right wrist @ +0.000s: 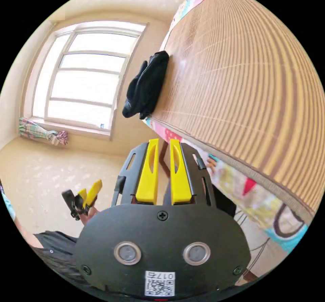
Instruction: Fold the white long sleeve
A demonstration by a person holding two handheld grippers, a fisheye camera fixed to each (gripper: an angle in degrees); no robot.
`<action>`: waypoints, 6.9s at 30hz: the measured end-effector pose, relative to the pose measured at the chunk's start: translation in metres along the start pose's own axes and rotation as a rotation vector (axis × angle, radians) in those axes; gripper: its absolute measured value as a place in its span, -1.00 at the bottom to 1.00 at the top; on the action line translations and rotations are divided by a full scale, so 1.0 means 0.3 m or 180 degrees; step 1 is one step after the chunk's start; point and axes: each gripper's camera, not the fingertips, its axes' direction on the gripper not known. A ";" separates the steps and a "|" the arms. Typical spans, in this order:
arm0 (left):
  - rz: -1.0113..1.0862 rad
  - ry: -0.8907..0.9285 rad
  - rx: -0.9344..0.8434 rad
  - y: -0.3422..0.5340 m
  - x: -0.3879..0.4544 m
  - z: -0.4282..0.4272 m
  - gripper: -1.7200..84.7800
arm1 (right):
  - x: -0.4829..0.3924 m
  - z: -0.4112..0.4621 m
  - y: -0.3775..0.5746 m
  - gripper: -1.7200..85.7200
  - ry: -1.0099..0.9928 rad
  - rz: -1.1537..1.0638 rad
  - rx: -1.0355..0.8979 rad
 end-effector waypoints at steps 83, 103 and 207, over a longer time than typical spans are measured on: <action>0.0820 -0.0979 -0.1861 -0.759 0.395 1.274 -0.68 | -0.022 -0.501 -0.900 -0.87 0.2683 0.0131 -0.0064; 0.1116 0.1405 0.1834 -0.593 0.690 -0.261 -0.96 | -0.953 -1.418 0.236 -0.97 0.0604 -0.1846 0.2971; 0.0455 0.0094 -0.1869 -0.233 0.216 1.214 -0.95 | -0.101 -1.132 0.664 -0.86 0.4113 0.1194 0.1574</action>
